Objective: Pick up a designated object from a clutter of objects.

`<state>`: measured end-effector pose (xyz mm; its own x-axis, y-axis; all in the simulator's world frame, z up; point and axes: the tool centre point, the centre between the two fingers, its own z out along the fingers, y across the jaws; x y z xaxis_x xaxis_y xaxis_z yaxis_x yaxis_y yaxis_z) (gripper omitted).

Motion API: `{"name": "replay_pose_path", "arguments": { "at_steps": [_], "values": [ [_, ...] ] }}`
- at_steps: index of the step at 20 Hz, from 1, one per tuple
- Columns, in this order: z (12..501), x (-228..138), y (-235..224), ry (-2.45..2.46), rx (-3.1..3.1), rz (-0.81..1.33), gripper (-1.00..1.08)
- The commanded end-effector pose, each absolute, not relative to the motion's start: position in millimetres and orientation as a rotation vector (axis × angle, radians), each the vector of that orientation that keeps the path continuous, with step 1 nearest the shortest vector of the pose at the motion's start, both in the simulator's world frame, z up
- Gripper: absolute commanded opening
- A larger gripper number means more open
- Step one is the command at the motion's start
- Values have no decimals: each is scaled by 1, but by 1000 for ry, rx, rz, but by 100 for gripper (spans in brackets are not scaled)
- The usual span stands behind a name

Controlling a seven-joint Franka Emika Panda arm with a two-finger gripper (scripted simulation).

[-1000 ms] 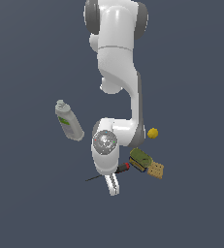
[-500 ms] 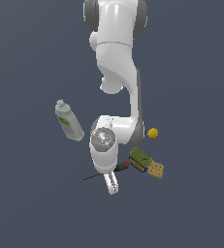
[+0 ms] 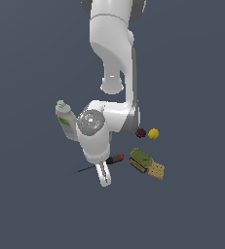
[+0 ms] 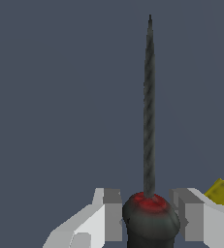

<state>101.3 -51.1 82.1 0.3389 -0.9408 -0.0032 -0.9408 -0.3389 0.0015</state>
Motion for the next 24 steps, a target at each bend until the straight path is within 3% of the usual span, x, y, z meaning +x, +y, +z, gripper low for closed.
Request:
{"name": "replay_pose_path", "arguments": {
  "at_steps": [1, 24],
  "values": [
    [106, 95, -63, 1806, -2567, 4, -100],
    [350, 35, -182, 1810, -2568, 2, -100]
  ]
}}
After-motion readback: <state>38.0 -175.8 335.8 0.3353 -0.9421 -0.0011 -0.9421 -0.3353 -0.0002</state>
